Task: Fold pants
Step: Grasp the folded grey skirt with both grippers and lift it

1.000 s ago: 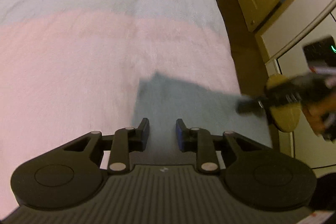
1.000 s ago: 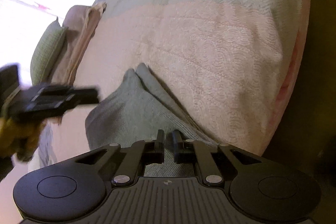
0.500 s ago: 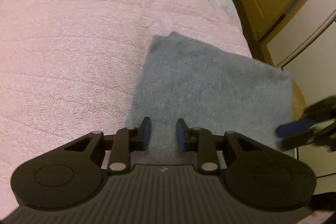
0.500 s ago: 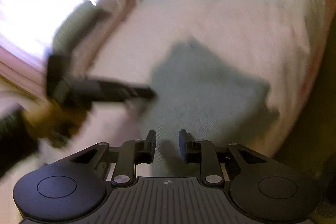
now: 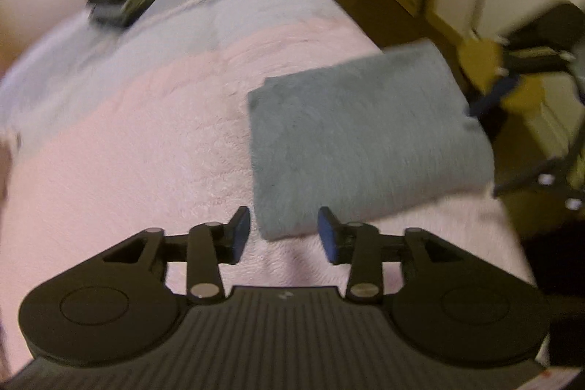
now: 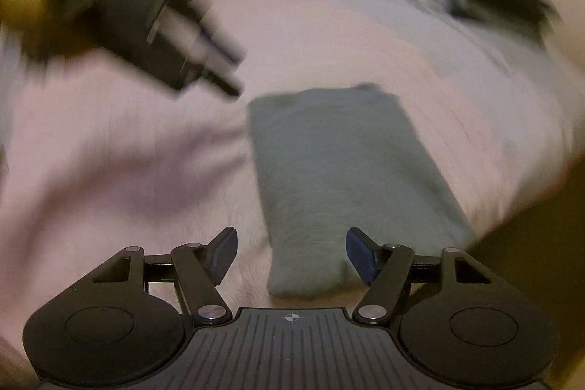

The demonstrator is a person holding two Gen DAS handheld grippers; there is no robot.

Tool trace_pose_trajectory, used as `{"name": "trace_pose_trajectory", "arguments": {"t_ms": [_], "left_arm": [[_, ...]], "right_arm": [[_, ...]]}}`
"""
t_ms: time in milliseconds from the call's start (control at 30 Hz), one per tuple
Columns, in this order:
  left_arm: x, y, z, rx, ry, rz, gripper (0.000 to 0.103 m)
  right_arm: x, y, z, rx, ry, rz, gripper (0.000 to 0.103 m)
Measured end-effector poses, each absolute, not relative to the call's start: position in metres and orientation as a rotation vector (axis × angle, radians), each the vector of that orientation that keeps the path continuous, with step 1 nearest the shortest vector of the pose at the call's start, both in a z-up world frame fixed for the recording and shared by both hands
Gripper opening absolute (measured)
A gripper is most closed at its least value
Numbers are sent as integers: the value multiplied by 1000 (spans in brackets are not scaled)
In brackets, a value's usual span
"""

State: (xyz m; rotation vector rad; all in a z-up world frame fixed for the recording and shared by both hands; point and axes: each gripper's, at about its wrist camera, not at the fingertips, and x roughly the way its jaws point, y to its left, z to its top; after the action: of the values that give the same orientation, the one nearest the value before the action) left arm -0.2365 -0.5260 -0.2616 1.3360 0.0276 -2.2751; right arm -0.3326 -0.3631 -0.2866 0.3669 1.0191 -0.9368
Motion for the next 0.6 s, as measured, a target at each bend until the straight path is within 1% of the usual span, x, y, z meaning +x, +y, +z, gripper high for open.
{"name": "trace_pose_trajectory", "arguments": {"t_ms": [33,67,100,133,167,233,267,300,333,367,433,533,600], "left_arm": [[-237,-521,-266,1344,-43,-2284,50],[-238,-514,-271,1350,-109,-2296,54],[-239,-508,-278,1363,-176,-2308,56],[-241,-502,-287,1377,-246,-2315,64],[-244,-497,-296,1387,-312,-2322,68],[-252,-485,-313,1412,-476,-2333,71],[-256,-481,-321,1423,-546,-2334,76],[-260,-477,-328,1427,-624,-2333,78],[-264,-473,-334,1436,-703,-2336,81],[-269,-471,-339,1450,-777,-2337,81],[-277,-471,-346,1462,-919,-2326,84],[-289,-482,-354,1483,-1032,-2303,83],[-296,-492,-353,1504,-1039,-2292,72]], "right_arm": [[-320,-361,-304,280,1101,-932,63],[-309,-358,-323,176,1186,-940,63],[-306,-355,-338,98,1239,-946,63],[-301,-352,-352,20,1287,-942,63],[-302,-348,-362,-53,1321,-932,63],[-306,-345,-367,-115,1321,-910,63],[-309,-345,-365,-117,1315,-900,60],[-314,-345,-359,-108,1302,-892,54],[-318,-347,-350,-86,1281,-895,52],[-324,-350,-340,-57,1259,-894,49],[-337,-359,-316,-2,1227,-884,47],[-352,-374,-286,70,1187,-853,46],[-364,-382,-277,88,1181,-830,46]]}}
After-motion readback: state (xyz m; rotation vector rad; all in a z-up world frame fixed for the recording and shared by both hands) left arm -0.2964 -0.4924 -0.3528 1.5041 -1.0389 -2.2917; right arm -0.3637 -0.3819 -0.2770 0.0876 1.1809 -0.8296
